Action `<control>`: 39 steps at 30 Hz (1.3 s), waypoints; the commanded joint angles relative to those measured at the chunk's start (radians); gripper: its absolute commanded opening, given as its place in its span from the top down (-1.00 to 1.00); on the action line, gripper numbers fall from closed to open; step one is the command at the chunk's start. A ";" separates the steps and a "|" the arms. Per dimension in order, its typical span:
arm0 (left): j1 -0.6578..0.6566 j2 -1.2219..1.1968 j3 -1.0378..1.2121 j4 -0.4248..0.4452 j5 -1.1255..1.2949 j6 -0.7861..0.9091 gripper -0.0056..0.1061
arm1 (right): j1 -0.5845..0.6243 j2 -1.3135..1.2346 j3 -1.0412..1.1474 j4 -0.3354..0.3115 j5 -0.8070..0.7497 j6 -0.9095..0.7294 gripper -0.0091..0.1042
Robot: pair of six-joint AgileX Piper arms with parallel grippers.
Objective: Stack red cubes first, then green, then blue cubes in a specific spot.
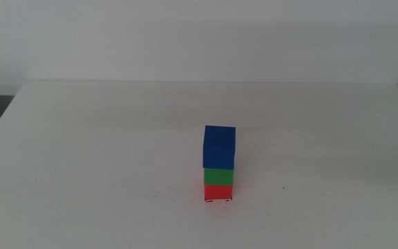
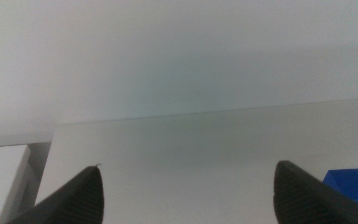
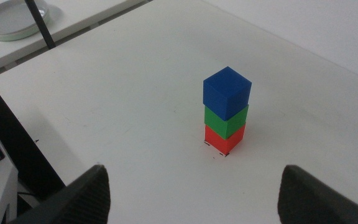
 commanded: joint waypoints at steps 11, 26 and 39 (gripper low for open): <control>0.000 -0.251 0.333 -0.001 -0.251 0.003 -0.78 | -0.166 -0.143 0.375 0.072 -0.404 -0.005 -0.72; 0.002 -0.604 0.839 0.017 -0.489 0.003 -0.78 | -0.749 -0.489 0.756 0.082 -0.592 -0.005 -0.72; 0.002 -0.604 1.024 0.013 -0.684 0.003 -0.78 | -0.849 -0.547 0.910 0.072 -0.704 -0.005 -0.72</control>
